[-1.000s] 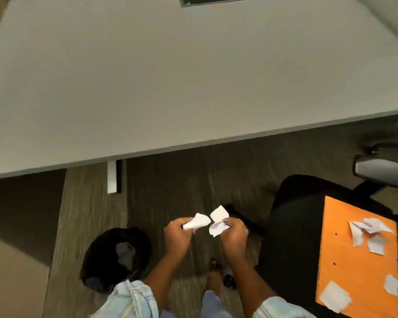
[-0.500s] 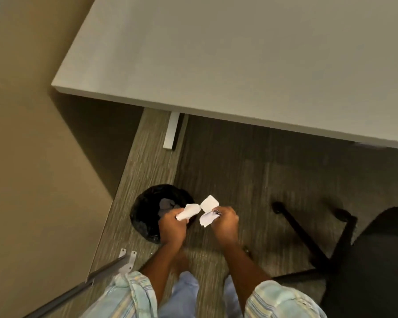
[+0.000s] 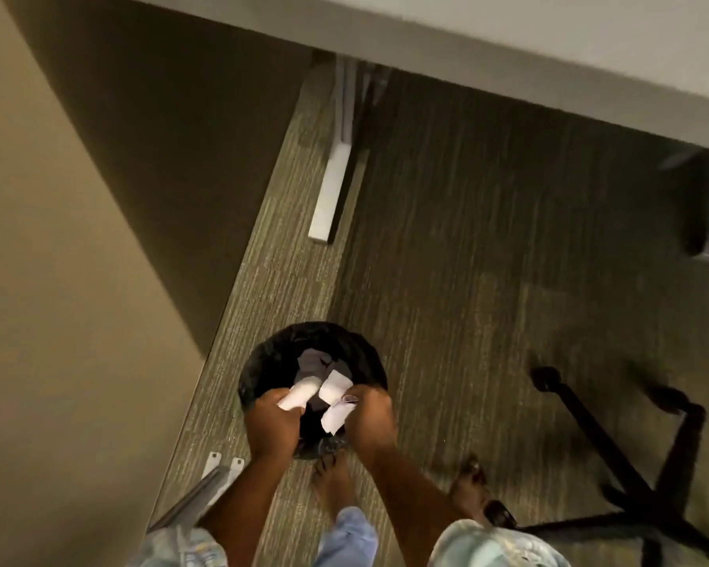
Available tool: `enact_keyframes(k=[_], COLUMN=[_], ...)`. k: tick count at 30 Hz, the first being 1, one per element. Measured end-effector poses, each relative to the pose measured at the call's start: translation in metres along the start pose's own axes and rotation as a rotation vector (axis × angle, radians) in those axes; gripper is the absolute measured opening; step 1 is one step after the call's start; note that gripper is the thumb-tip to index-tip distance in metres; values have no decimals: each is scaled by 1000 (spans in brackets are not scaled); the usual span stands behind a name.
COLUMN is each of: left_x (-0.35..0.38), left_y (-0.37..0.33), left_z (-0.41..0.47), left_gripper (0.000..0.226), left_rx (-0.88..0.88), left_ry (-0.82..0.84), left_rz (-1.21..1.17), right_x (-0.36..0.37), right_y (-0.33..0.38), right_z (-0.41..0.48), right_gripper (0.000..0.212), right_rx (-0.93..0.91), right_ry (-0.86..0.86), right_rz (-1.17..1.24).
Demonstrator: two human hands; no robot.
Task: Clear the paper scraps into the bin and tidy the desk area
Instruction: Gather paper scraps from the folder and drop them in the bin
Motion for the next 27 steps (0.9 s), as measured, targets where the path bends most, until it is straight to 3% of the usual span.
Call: enact_keyframes(k=[6,13,16,19,23,27], left_x=[22,28,27,23,19,17], left_y=[25,46,51,52,53,50], left_z=[34,52,55,55,52,46], left_gripper=[32,44,41,30,25,24], left_rx=[-29,8,3,-60,-84,-76], left_ry=[19,176,147,57,-19,-23], left_rz=[14,85,126,116,104,100], right_x=[45,72,76,77,73,55], right_y=[-15,-19,-16,-12,-5,0], right_z=[35,60,63,67,67,62], right_gripper=[30,40,52,74,38,30], right_rx=[109,39,82,52,-41,-90], right_ry=[70,166,248,214,136,113], right_rz=[-15,-186,-212,-291,-299,-354])
Point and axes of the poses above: each hand's wrist, its own z-axis towards the middle knuckle, its own x-axis out of the palm, y = z × x, the point moved 1 cm from there along z, towards the middle knuckle, and after that the axes turned 11 degrees about -y, right-handed, at the moved point
